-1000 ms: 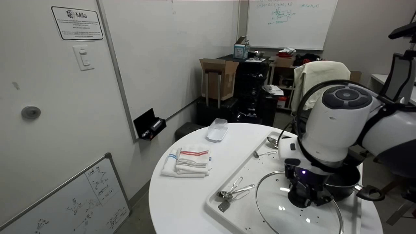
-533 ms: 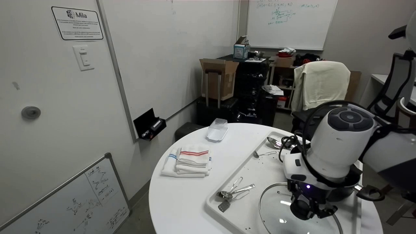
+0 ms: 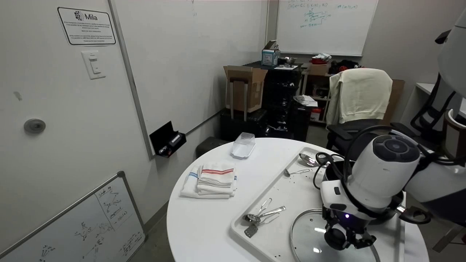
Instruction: Remove the lid from the pot
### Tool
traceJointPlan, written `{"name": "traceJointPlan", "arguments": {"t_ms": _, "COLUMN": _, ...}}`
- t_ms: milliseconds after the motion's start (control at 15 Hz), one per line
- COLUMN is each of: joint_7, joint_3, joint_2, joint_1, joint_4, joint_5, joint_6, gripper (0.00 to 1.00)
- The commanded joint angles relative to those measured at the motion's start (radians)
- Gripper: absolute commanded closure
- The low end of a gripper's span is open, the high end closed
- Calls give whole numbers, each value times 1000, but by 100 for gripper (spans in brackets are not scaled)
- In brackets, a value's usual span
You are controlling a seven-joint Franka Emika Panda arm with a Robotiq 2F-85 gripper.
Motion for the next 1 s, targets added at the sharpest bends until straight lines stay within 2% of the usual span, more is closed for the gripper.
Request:
{"name": "traceJointPlan", "arguments": {"t_ms": 0, "joint_7": 30, "joint_3": -74, "joint_2": 26, "joint_1": 63, "joint_4": 11, "joint_5": -20, "joint_6": 65, "gripper": 51}}
{"name": "traceJointPlan", "arguments": {"t_ms": 67, "joint_7": 28, "joint_3": -84, "joint_2": 24, "joint_1": 71, "joint_4": 5, "joint_5": -18, "joint_6": 74, "gripper": 25}}
{"name": "traceJointPlan", "arguments": {"t_ms": 200, "joint_7": 22, "joint_3": -97, "joint_2": 19, "joint_1": 82, "joint_4": -5, "joint_5": -15, "joint_6": 86, "gripper": 18}}
{"name": "traceJointPlan", "arguments": {"t_ms": 333, "joint_7": 15, "joint_3": -104, "joint_2": 9, "joint_1": 83, "joint_4": -19, "joint_5": -13, "joint_6": 99, "gripper": 3}}
{"name": "traceJointPlan", "arguments": {"t_ms": 467, "joint_7": 10, "joint_3": -105, "joint_2": -4, "joint_1": 80, "joint_4": -36, "joint_5": -12, "joint_6": 108, "gripper": 0}}
{"name": "traceJointPlan", "arguments": {"t_ms": 933, "joint_7": -14, "joint_3": -82, "joint_2": -80, "joint_1": 48, "joint_4": -119, "joint_5": -21, "joint_6": 121, "gripper": 0}}
